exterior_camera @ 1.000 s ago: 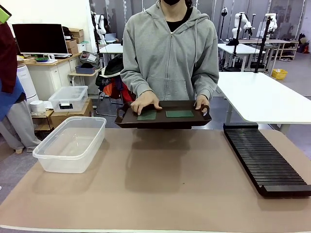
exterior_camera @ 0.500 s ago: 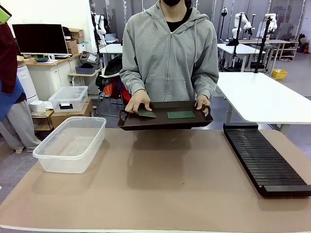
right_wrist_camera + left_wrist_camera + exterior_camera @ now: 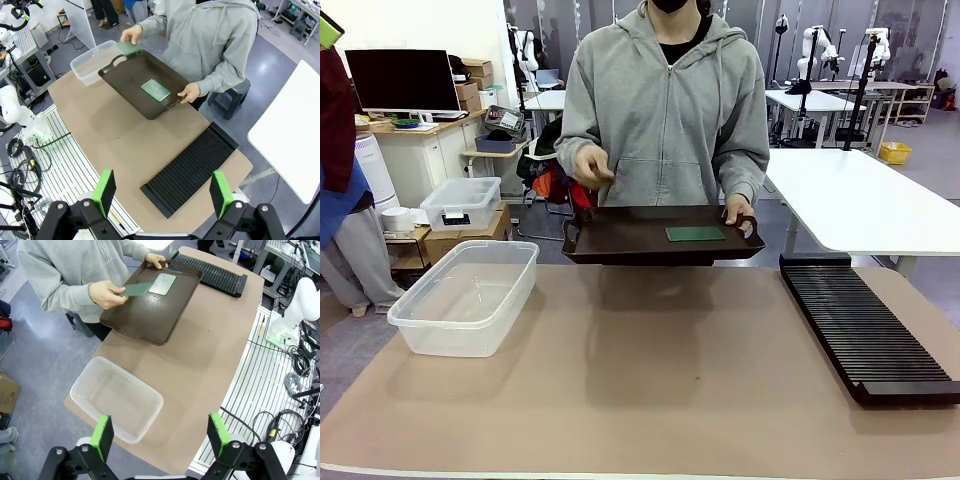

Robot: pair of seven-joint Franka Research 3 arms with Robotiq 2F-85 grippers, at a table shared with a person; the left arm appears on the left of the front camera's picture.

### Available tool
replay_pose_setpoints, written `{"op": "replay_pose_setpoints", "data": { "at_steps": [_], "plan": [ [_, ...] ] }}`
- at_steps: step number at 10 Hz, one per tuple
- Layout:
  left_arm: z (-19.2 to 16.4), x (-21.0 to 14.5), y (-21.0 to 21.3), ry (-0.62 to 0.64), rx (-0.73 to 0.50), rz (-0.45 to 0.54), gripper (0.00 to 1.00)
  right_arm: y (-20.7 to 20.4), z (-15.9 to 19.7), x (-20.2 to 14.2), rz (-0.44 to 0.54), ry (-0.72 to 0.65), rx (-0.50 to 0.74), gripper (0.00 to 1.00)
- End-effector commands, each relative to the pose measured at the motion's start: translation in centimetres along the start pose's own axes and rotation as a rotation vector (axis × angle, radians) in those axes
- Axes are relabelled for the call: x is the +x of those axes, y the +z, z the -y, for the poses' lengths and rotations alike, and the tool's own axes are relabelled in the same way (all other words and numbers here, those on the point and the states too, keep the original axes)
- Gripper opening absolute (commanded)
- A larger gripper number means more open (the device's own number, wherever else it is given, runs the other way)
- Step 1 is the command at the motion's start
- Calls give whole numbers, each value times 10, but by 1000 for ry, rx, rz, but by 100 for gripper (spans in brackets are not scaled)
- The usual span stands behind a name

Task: Sort PCBs into racks and boxes based on the side picked up.
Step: Pick up the Blank PCB handed by the Human.

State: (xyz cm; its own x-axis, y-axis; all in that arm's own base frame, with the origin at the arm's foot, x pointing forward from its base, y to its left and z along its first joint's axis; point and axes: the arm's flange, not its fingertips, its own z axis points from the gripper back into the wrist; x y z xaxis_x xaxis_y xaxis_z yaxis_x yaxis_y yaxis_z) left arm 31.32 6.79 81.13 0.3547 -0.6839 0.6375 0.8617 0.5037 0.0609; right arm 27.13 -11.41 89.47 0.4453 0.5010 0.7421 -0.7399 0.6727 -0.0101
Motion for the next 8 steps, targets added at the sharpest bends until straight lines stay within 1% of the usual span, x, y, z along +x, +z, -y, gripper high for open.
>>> {"op": "replay_pose_setpoints", "data": {
  "at_steps": [1,8],
  "plan": [
    [-1,1,0,4,3,10,100,0,-2,1,4,7,5,100],
    [-1,1,0,4,3,10,100,0,-2,1,4,7,5,100]
  ]
}}
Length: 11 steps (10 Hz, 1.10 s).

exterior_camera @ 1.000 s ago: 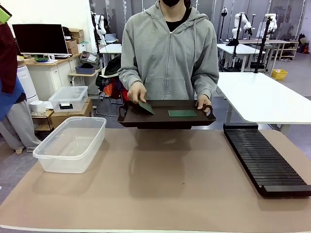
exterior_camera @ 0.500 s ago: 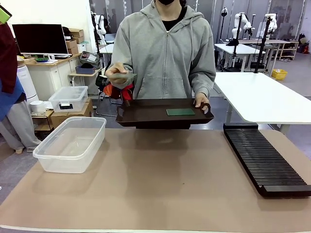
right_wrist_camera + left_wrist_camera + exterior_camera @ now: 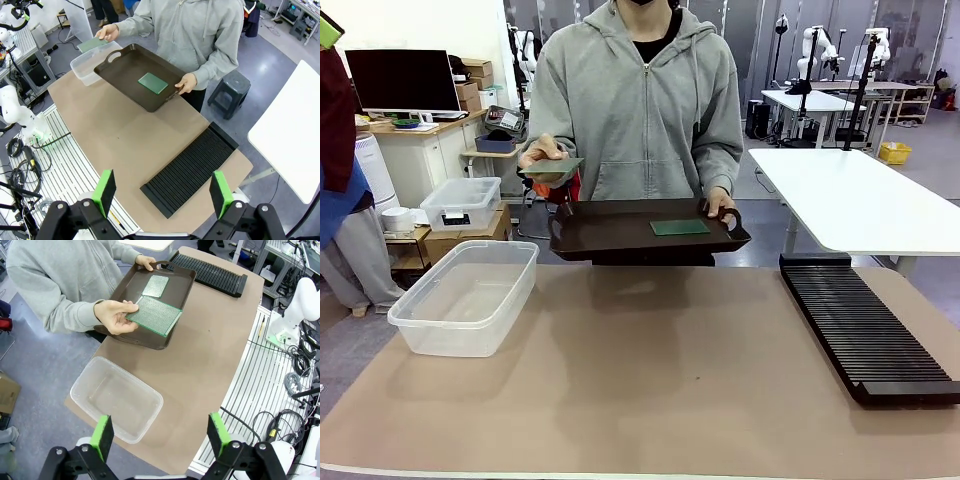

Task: Sort PCBs into racks and boxes based on the side picked up.
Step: Pick up the Blank PCB handed by the Human.

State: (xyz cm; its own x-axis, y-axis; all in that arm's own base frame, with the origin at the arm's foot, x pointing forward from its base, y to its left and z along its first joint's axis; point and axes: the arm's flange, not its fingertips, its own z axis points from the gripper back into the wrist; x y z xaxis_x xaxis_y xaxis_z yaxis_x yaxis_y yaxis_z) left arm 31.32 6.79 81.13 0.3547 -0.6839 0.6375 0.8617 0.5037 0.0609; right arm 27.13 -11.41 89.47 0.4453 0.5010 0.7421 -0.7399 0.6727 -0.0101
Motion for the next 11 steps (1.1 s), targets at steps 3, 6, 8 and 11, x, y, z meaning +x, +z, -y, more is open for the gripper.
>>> {"op": "replay_pose_setpoints", "data": {
  "at_steps": [3,6,8,11],
  "plan": [
    [-1,1,0,4,3,10,100,0,-2,1,4,7,5,100],
    [-1,1,0,4,3,10,100,0,-2,1,4,7,5,100],
    [-1,1,0,4,3,10,100,0,-2,1,4,7,5,100],
    [-1,1,0,4,3,10,100,0,-2,1,4,7,5,100]
  ]
}}
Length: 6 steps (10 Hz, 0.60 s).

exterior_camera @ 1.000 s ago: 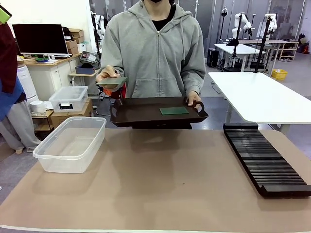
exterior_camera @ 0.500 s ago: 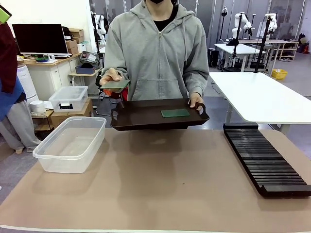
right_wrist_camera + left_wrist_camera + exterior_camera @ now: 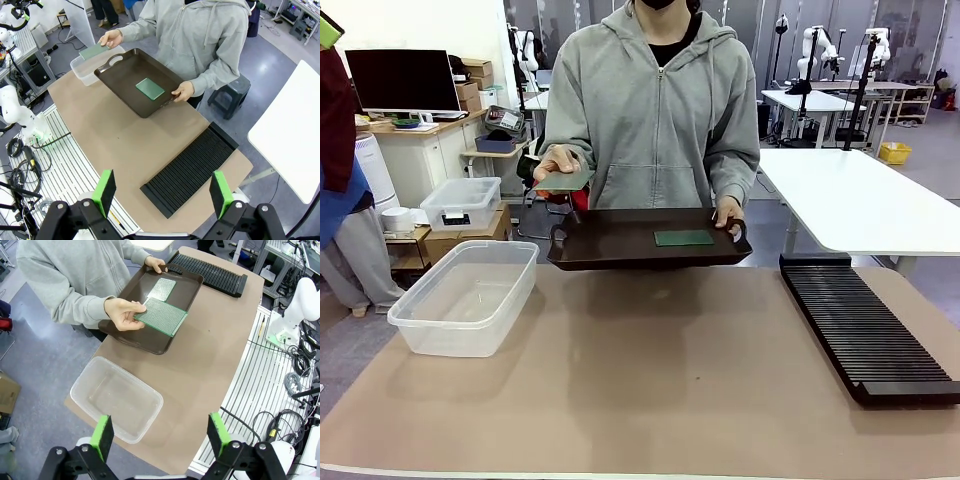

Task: Sort PCBs into racks and boxes based on the side picked up.
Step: Pick up the Blank PCB handed by the Human.

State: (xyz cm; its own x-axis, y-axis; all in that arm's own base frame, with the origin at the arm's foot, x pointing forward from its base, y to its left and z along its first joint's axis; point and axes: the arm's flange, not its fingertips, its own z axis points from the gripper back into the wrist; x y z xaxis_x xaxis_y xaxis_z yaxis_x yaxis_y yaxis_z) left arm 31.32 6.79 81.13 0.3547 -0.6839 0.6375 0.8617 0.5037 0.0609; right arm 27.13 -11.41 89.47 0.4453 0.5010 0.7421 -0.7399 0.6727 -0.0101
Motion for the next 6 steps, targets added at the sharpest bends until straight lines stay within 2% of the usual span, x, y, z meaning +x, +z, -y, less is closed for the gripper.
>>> {"op": "replay_pose_setpoints", "data": {
  "at_steps": [1,4,6],
  "plan": [
    [-1,1,0,4,3,10,100,0,-2,1,4,7,5,100],
    [0,0,0,0,0,0,100,0,-2,1,4,7,5,100],
    [1,7,1,243,-41,-49,100,0,-2,1,4,7,5,100]
  ]
}}
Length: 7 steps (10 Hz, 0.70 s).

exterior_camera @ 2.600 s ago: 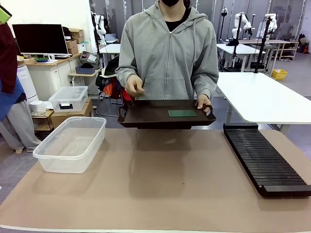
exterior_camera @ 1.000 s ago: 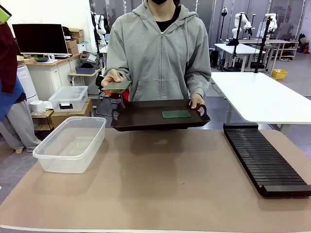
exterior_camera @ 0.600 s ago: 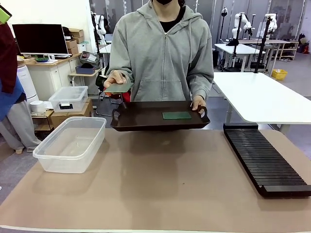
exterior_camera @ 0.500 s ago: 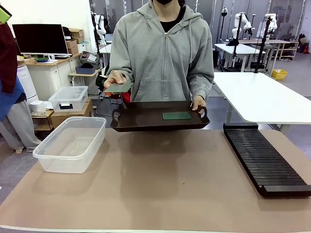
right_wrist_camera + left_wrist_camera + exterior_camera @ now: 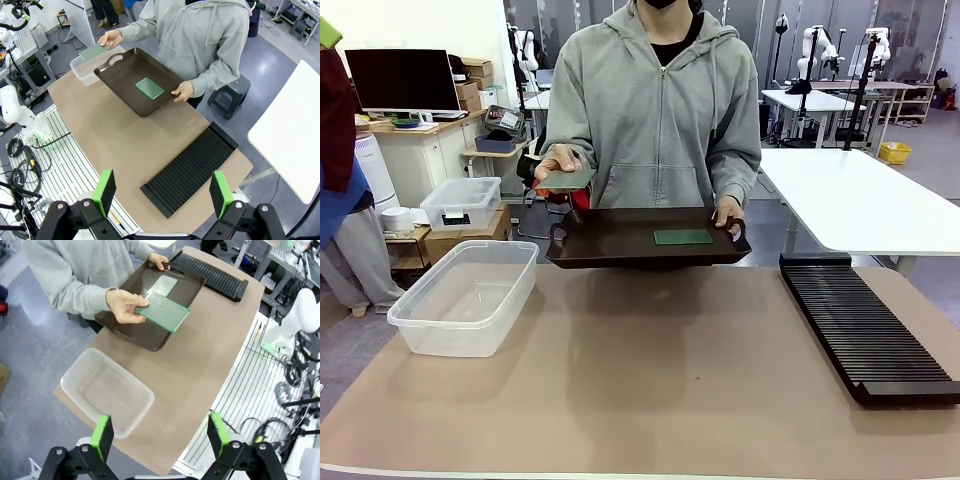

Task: Sort PCBs into racks and boxes based on the side picked up.
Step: Pick up the Blank PCB handed by the Human.

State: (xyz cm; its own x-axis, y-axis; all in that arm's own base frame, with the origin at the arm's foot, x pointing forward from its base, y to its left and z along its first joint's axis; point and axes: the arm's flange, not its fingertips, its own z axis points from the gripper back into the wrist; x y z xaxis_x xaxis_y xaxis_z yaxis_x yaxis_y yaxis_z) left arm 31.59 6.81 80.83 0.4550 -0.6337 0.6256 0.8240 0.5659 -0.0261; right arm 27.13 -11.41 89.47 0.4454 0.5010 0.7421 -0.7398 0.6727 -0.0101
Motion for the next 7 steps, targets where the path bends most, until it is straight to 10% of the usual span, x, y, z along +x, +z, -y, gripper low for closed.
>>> {"op": "replay_pose_setpoints", "data": {
  "at_steps": [1,7],
  "plan": [
    [8,12,2,234,-42,-40,100,0,-2,1,4,7,5,100],
    [-17,9,-65,694,-367,3,100,0,-2,1,4,7,5,100]
  ]
}}
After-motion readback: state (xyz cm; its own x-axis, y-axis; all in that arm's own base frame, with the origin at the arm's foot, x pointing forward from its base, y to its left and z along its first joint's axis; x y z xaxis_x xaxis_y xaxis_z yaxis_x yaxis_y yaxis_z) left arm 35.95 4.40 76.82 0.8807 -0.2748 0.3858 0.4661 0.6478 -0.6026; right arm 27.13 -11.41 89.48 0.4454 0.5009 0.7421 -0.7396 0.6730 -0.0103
